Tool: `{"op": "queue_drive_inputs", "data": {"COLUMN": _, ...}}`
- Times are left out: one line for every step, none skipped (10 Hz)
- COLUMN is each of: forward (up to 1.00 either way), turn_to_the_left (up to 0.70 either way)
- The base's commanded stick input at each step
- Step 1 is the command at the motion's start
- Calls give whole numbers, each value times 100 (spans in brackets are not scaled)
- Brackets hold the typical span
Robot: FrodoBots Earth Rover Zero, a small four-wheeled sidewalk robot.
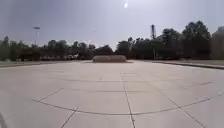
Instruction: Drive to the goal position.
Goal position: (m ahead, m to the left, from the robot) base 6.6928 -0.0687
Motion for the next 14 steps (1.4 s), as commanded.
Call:
{"op": "queue_drive_inputs", "data": {"forward": 100, "turn_to_the_left": 0}}
{"op": "queue_drive_inputs", "data": {"forward": 100, "turn_to_the_left": 0}}
{"op": "queue_drive_inputs", "data": {"forward": 100, "turn_to_the_left": 0}}
{"op": "queue_drive_inputs", "data": {"forward": 100, "turn_to_the_left": 0}}
{"op": "queue_drive_inputs", "data": {"forward": 100, "turn_to_the_left": 0}}
{"op": "queue_drive_inputs", "data": {"forward": 100, "turn_to_the_left": 0}}
{"op": "queue_drive_inputs", "data": {"forward": 100, "turn_to_the_left": 0}}
{"op": "queue_drive_inputs", "data": {"forward": 100, "turn_to_the_left": 0}}
{"op": "queue_drive_inputs", "data": {"forward": 100, "turn_to_the_left": 0}}
{"op": "queue_drive_inputs", "data": {"forward": 100, "turn_to_the_left": 0}}
{"op": "queue_drive_inputs", "data": {"forward": 100, "turn_to_the_left": 0}}
{"op": "queue_drive_inputs", "data": {"forward": 100, "turn_to_the_left": 0}}
{"op": "queue_drive_inputs", "data": {"forward": 100, "turn_to_the_left": 0}}
{"op": "queue_drive_inputs", "data": {"forward": 100, "turn_to_the_left": 0}}
